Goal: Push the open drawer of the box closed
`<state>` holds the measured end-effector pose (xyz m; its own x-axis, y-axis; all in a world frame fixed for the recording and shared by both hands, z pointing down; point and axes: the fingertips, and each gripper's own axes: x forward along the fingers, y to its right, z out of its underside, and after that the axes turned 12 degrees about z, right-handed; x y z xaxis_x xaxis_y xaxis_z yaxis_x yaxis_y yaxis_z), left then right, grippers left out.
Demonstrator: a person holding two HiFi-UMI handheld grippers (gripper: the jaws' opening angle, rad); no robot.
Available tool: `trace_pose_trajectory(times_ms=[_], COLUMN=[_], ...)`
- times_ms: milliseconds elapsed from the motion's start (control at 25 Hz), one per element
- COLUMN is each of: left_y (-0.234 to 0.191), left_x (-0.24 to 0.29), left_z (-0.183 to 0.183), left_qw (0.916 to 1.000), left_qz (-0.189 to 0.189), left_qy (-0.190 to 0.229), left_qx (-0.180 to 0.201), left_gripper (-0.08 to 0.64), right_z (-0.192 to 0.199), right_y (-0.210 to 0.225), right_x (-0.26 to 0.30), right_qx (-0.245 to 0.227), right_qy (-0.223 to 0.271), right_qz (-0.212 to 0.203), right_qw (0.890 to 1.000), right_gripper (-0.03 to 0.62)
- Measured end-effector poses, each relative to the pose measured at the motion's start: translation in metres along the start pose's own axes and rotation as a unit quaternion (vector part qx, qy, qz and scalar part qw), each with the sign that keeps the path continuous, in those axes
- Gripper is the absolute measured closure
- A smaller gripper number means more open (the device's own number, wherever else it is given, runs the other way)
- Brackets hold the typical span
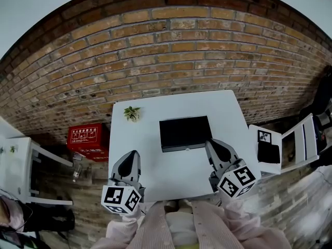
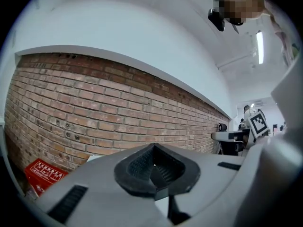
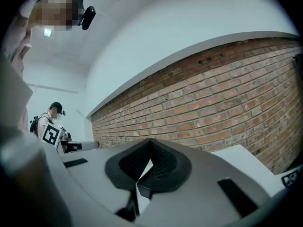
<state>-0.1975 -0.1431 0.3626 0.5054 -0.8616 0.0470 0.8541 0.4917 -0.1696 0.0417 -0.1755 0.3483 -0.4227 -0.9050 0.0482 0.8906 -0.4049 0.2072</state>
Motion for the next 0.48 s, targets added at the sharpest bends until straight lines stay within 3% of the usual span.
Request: trace_pose_trajectory(times_ms=[480], left_y=[0.001], left_x=[-0.006], left_z=[-0.005], left_qw=[0.9999], left_qz=[-0.006], left_qy=[0.009], left_qx=[-0.001], left_gripper=[0.565], right_z=[-0.004], right_y=[0.014], right_x=[-0.010], right_qx=[-0.006], right_qy=[0.012], right_qz=[0.036], right_qw=[0.999], right_gripper=[0.589])
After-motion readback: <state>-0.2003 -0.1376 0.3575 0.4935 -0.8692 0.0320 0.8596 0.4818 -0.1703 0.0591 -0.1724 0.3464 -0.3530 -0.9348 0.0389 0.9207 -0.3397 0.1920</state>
